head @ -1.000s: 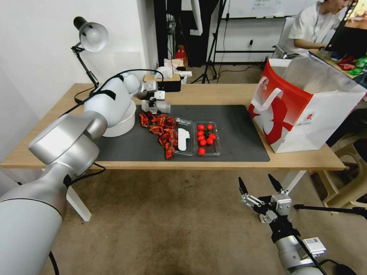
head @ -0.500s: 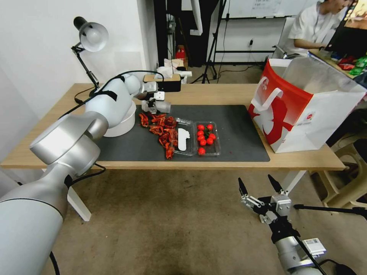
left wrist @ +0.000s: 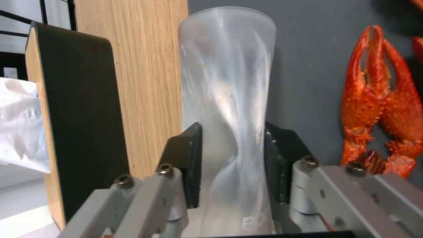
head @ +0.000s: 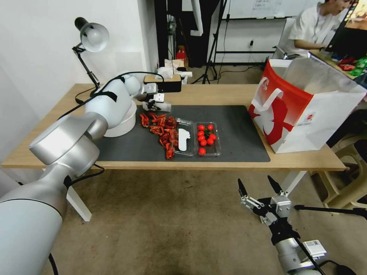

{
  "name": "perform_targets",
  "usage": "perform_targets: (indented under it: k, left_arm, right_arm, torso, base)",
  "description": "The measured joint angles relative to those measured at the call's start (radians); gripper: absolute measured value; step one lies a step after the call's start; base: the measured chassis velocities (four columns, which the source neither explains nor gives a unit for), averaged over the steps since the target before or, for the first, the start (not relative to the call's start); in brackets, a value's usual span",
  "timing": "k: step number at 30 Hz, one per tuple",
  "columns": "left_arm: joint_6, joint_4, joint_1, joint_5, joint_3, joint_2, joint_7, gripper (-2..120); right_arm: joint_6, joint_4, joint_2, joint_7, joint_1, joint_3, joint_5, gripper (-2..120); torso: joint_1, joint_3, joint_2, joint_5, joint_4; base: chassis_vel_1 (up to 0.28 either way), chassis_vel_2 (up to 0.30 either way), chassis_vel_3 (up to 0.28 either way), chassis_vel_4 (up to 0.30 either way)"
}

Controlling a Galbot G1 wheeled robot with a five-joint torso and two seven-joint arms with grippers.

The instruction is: Pick up the trash from the table and place it into the takeout bag.

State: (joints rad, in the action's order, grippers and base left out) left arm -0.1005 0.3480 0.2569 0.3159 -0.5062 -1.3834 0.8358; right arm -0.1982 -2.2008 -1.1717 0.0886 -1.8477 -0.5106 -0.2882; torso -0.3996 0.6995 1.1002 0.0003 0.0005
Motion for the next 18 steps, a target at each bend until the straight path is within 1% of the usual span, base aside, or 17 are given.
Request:
perform_targets:
  k: [1, 2, 5, 6, 9, 10, 12, 15, 16, 17, 18]
  left_arm:
    - [-0.001, 0.004, -0.004, 0.0, 0.0, -0.002, 0.0, 23]
    - [-0.001, 0.004, -0.004, 0.0, 0.0, -0.002, 0.0, 23]
    - [-0.002, 0.016, -0.01, 0.0, 0.007, -0.001, 0.0, 15]
    - [-0.002, 0.016, -0.01, 0.0, 0.007, -0.001, 0.0, 15]
    - [-0.004, 0.027, -0.011, 0.0, 0.015, 0.003, -0.008, 7]
    - [-0.004, 0.027, -0.011, 0.0, 0.015, 0.003, -0.008, 7]
    - [-0.009, 0.041, -0.012, -0.001, 0.029, 0.01, -0.015, 2]
    - [-0.022, 0.064, -0.012, -0.002, 0.047, 0.019, -0.018, 1]
    - [-0.029, 0.093, -0.009, -0.008, 0.063, 0.026, -0.022, 1]
    - [-0.029, 0.093, -0.009, -0.008, 0.063, 0.026, -0.022, 1]
    - [-0.031, 0.118, -0.005, -0.018, 0.068, 0.033, -0.024, 1]
  right_arm:
    - [0.0, 0.0, -0.001, -0.001, -0.001, 0.0, 0.001, 100]
    - [0.0, 0.0, -0.001, -0.001, -0.001, 0.0, 0.001, 100]
    - [0.0, 0.0, -0.004, -0.001, -0.001, 0.001, 0.003, 100]
    - [0.0, 0.0, -0.004, -0.001, -0.001, 0.001, 0.003, 100]
    - [0.0, 0.001, -0.005, -0.001, 0.0, 0.003, 0.004, 100]
    - [0.0, 0.001, -0.005, -0.001, 0.0, 0.003, 0.004, 100]
    - [0.0, 0.001, -0.005, -0.001, 0.001, 0.003, 0.005, 100]
    - [0.0, 0.001, -0.005, -0.001, 0.001, 0.003, 0.005, 100]
    - [0.0, 0.002, -0.004, -0.001, 0.001, 0.003, 0.005, 100]
    - [0.0, 0.002, -0.004, -0.001, 0.001, 0.003, 0.005, 100]
    - [0.0, 0.003, -0.003, -0.001, 0.001, 0.003, 0.005, 100]
  torso:
    - [0.0, 0.0, 0.0, -0.0001, -0.0002]
    - [0.0, 0.0, 0.0, -0.0001, -0.0002]
    - [0.0, 0.0, 0.0, -0.0003, -0.0005]
    - [0.0, 0.0, 0.0, -0.0003, -0.0005]
    - [0.0, 0.0, 0.0, -0.0004, -0.0006]
    - [0.0, 0.0, 0.0, -0.0004, -0.0006]
    - [0.0, 0.001, 0.0, -0.0006, -0.0008]
    - [-0.001, 0.001, -0.001, -0.0011, -0.0008]
    - [-0.001, 0.001, -0.001, -0.0009, -0.0008]
    - [-0.001, 0.001, -0.001, -0.0009, -0.0008]
    - [-0.001, 0.001, -0.001, -0.0007, -0.0008]
  base:
    - [0.0, 0.0, 0.0, 0.0]
    - [0.0, 0.0, 0.0, 0.0]
    - [0.0, 0.0, 0.0, 0.0]
    - [0.0, 0.0, 0.0, 0.0]
    - [0.0, 0.0, 0.0, 0.0]
    - [0.0, 0.0, 0.0, 0.0]
    - [0.0, 0.0, 0.0, 0.0]
    - [0.0, 0.0, 0.0, 0.0]
    - [0.0, 0.0, 0.0, 0.0]
    - [0.0, 0.0, 0.0, 0.0]
    - [0.0, 0.0, 0.0, 0.0]
